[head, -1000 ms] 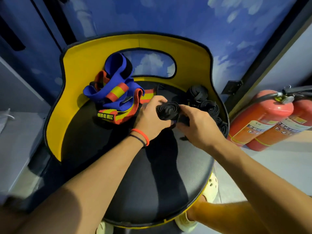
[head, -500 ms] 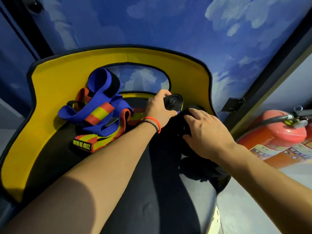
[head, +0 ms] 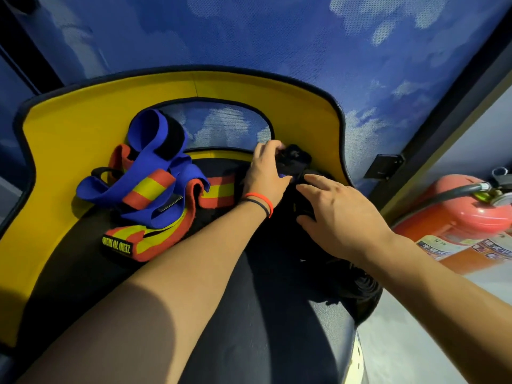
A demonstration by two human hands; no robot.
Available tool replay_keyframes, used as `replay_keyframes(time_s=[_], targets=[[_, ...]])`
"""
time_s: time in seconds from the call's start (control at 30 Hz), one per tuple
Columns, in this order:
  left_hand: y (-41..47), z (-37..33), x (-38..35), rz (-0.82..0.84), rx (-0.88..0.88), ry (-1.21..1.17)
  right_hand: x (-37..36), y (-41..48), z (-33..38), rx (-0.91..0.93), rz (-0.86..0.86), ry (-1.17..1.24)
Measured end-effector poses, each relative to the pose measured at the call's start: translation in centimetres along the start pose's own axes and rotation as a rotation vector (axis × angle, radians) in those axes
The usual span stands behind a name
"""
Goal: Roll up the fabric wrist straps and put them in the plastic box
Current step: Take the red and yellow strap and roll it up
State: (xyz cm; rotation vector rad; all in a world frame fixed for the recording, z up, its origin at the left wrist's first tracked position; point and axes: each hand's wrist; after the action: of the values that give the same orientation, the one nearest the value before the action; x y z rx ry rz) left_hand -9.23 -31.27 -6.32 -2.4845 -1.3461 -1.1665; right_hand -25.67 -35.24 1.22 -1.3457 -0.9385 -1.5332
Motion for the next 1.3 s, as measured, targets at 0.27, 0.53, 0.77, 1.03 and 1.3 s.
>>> replay_keyframes(time_s=[0.27,0.53,0.77,1.03,1.3], targets=[[0.5,1.0,2.0,0.19,0.03,-0.112,0.0,0.4,-0.2,0.029,-0.044,-0.023],[-2.8,2.8,9.5,0.255,0.041,-0.083,1.3,1.3,3.0,0.051,-0.078,0.114],[-5.7,5.8,19.8,0.183,0.07,0.153,0.1,3.0,8.9,0.072,-0.004,0.35],[-7.7,10.3,24.9,0.093,0.349,0.253,-2.5,6.8,13.8,-0.102,0.08,0.572],[-9.2,12.0,23.1,0.229,0.31,0.382,-7.2,9.5,15.8,-0.369,0.184,0.744]])
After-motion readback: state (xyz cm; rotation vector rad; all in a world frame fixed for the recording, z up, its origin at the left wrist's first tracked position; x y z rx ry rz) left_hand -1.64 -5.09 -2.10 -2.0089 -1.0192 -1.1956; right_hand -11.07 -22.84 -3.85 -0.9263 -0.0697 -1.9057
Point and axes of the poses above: each hand's wrist, its own y-axis towards the middle knuckle, its own x-axis out of the back of the hand, z = x × y, and after that the axes turned 5 degrees about y, right-handed
